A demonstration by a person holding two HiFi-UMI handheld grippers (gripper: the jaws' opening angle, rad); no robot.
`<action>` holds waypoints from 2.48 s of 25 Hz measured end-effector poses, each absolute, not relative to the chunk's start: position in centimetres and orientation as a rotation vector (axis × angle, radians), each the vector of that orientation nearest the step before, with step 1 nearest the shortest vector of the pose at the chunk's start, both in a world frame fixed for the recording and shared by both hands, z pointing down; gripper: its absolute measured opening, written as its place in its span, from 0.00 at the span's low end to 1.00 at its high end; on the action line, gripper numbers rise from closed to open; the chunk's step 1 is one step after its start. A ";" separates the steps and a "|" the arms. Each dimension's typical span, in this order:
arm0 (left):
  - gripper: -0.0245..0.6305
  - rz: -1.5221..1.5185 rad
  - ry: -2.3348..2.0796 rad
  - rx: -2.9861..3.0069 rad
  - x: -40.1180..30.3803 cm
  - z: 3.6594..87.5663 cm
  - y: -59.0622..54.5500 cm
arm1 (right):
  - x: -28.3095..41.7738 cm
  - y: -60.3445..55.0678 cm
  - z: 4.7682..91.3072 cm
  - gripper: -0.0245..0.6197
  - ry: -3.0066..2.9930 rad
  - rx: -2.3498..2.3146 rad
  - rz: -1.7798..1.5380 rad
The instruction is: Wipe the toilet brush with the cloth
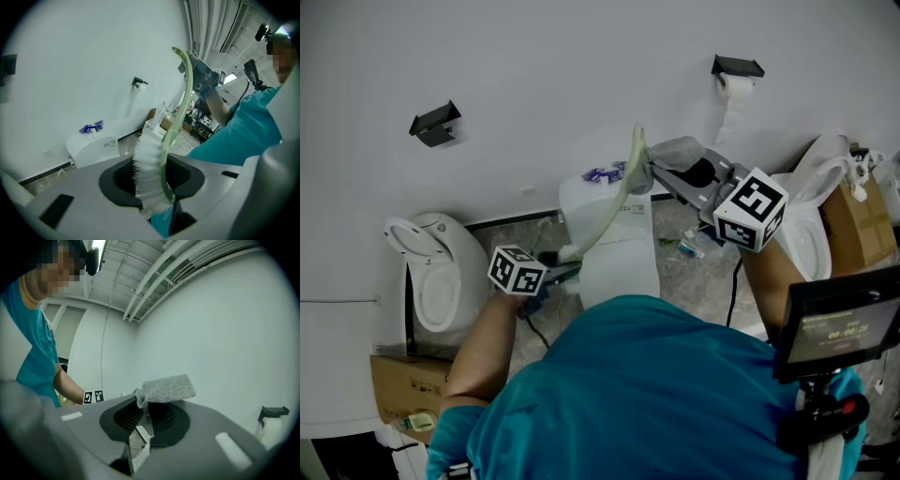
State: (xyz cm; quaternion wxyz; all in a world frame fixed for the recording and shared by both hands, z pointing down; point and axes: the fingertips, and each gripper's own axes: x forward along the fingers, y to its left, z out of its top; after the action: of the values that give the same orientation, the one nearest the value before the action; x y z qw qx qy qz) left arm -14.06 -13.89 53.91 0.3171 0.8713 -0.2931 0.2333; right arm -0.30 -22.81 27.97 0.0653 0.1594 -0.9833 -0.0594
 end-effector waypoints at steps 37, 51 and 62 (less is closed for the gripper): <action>0.27 1.249 -1.341 2.428 -18.2 51.5 -16.9 | 0.0 -21.9 24.3 0.09 -2.805 0.469 -0.465; 0.27 1.930 -1.669 2.505 -16.0 47.9 -20.1 | -12.1 -16.7 44.6 0.09 -2.277 -0.067 -0.486; 0.27 2.008 -1.721 2.497 -16.3 47.3 -20.1 | -11.7 -17.3 46.4 0.09 -2.226 -0.089 -0.393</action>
State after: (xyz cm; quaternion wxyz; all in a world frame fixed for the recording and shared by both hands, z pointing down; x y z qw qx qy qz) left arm -16.34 -20.12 47.28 -0.2452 0.6655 -0.4589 0.5352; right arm -11.70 -17.25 46.37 0.4254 -0.0357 -0.8905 -0.1573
